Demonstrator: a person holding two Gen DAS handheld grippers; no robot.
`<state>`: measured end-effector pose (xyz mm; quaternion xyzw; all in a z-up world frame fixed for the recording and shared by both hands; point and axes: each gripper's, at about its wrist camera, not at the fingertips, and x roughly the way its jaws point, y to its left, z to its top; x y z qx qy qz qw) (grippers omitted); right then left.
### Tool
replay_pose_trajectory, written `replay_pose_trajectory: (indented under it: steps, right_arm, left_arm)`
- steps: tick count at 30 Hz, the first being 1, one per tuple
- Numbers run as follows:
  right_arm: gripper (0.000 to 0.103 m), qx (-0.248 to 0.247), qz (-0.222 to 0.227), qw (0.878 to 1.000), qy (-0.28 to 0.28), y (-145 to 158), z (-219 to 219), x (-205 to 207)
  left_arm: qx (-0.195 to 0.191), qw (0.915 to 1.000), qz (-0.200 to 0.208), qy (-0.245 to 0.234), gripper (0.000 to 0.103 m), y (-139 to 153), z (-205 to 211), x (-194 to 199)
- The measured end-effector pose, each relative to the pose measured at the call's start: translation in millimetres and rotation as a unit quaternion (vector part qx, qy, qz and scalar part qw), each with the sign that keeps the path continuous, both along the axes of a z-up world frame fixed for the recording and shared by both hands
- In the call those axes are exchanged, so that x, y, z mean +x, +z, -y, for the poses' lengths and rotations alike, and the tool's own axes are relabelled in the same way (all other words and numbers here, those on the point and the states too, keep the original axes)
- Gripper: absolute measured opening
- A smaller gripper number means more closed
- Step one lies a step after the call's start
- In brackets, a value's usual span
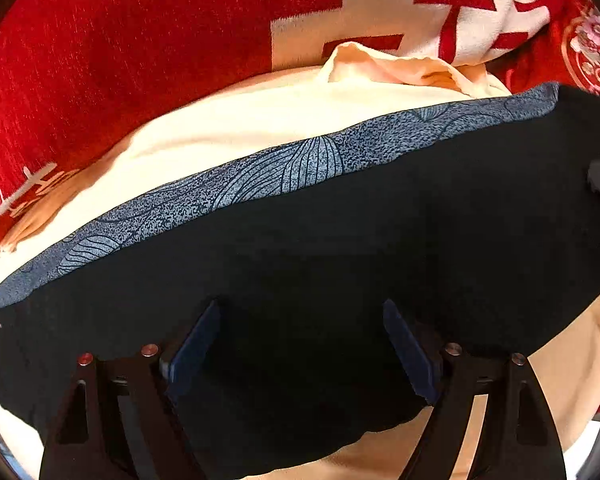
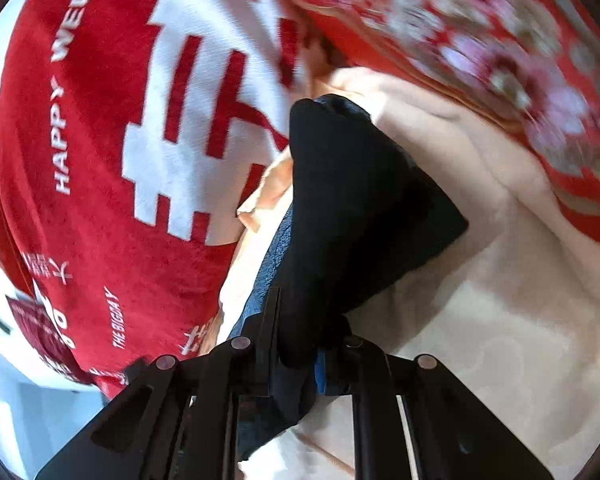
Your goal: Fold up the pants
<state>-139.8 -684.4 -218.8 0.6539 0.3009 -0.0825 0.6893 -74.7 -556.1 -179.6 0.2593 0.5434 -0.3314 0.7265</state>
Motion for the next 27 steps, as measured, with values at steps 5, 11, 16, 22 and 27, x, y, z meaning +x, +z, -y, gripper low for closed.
replay_pose_trajectory:
  steps: [5,11,16,22,27]
  right_arm:
    - [0.015,-0.046,-0.014,0.999,0.022,21.5,-6.6,15.8]
    - [0.015,-0.118,-0.025,0.991,0.061,57.0,-24.9,31.6]
    - [0.015,-0.19,-0.028,0.977,0.095,93.4,-48.6,46.9]
    - [0.015,-0.286,-0.045,0.946,0.147,135.4,-100.6,74.6]
    - [0.015,-0.358,-0.064,0.907,0.212,151.9,-175.3,114.2]
  left_arm:
    - [-0.009,0.9994,-0.03,-0.012,0.089,-1.4,-3.7,14.1]
    - [-0.028,0.9982,-0.051,-0.017,0.089,6.3,-20.4,29.1]
    - [-0.051,0.9957,-0.077,0.01,0.089,24.9,-62.5,53.7]
    - [-0.047,0.9952,-0.056,0.066,0.089,49.5,-152.9,106.2]
    - [-0.017,0.9913,-0.045,0.122,0.089,47.7,-234.2,152.9]
